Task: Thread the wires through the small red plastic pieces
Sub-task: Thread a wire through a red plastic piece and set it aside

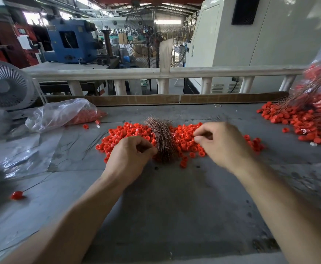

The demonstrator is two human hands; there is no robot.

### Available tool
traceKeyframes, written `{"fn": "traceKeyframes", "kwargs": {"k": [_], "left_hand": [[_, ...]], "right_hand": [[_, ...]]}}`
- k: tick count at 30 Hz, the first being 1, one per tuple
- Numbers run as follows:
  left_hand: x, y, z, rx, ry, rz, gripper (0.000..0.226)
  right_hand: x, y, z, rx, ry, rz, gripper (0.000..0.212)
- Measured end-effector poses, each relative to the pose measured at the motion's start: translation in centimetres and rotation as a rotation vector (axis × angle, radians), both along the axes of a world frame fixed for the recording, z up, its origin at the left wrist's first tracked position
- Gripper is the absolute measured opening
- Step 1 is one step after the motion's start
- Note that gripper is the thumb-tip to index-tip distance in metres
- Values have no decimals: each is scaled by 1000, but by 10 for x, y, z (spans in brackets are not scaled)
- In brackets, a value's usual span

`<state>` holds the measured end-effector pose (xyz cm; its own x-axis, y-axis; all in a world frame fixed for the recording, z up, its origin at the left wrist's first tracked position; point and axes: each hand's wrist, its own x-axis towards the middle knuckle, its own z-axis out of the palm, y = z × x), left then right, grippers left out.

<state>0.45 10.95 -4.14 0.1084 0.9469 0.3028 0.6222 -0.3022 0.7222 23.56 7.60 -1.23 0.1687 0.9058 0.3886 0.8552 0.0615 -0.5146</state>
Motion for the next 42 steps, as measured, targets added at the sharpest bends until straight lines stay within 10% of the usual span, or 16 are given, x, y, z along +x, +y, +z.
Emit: {"fn": "traceKeyframes", "kwargs": {"k": [42], "left_hand": [[2, 6, 0, -2, 161, 170, 27]], "right_hand": [[-40, 0, -19, 16, -152, 217, 17]]}}
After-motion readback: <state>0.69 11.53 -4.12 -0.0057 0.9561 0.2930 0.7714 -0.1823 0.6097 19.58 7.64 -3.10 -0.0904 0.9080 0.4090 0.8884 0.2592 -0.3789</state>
